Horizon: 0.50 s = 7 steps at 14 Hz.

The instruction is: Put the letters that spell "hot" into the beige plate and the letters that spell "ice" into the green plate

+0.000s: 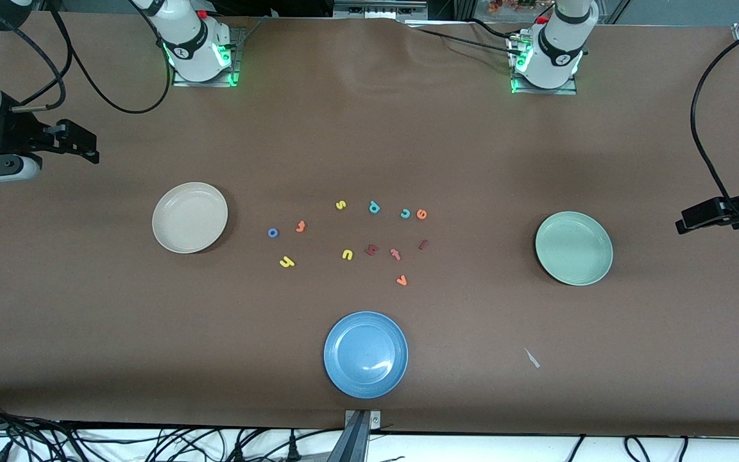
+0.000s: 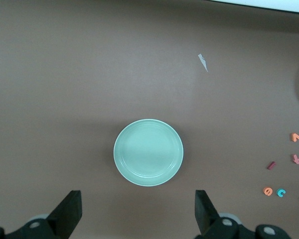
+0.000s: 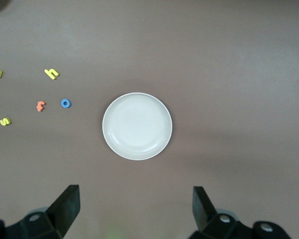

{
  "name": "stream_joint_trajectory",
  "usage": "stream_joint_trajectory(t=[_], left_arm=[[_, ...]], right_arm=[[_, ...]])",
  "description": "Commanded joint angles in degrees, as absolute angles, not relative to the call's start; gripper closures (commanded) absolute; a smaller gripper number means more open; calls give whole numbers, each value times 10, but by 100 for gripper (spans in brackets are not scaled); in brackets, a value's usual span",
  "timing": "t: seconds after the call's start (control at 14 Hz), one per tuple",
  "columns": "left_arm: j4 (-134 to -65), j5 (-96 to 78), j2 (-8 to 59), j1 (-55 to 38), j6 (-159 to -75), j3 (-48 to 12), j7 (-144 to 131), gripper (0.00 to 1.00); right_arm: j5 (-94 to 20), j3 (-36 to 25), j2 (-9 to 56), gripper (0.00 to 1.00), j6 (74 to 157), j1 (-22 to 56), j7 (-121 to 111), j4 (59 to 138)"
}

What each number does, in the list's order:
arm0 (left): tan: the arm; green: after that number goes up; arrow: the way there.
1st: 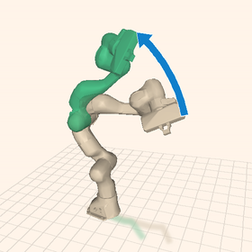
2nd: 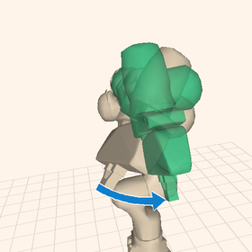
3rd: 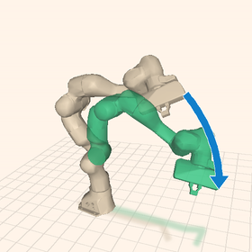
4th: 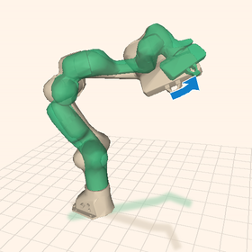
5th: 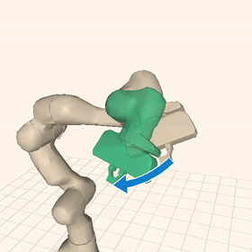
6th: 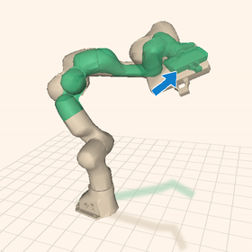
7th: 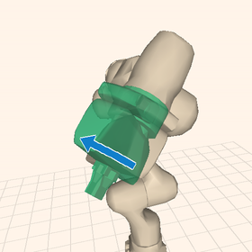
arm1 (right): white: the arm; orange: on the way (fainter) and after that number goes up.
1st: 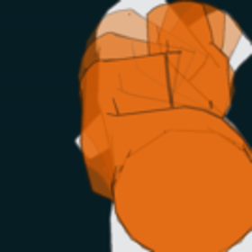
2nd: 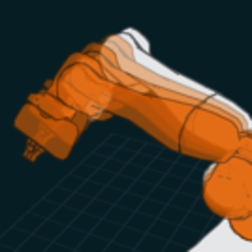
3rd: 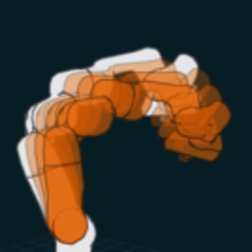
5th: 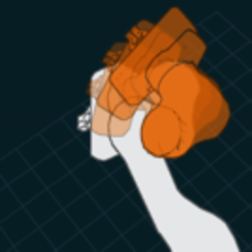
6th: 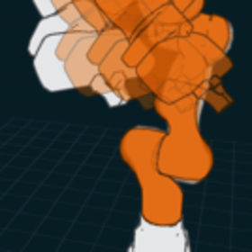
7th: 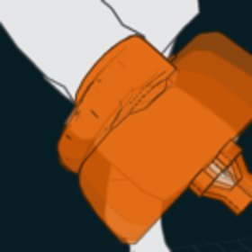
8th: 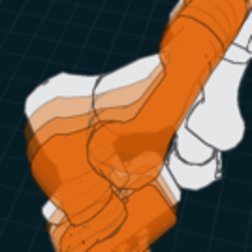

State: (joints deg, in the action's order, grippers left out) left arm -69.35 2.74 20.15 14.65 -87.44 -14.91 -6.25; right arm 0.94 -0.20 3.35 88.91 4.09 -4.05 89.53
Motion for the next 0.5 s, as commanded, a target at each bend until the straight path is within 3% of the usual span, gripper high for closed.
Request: stream_joint_trajectory(t=[0.0, 0.14, 0.43], left_arm=[[-721, 44, 183, 149, -875, -149, -47, 2], [-722, 44, 183, 149, -875, -149, -48, 5], [-721, 44, 183, 149, -874, -149, -48, 0]], right_arm=[[12, 2, 33, 0, 887, 41, -39, 887], [12, 1, 33, 0, 889, 40, -40, 887], [12, 1, 33, 0, 893, 40, -40, 885]])
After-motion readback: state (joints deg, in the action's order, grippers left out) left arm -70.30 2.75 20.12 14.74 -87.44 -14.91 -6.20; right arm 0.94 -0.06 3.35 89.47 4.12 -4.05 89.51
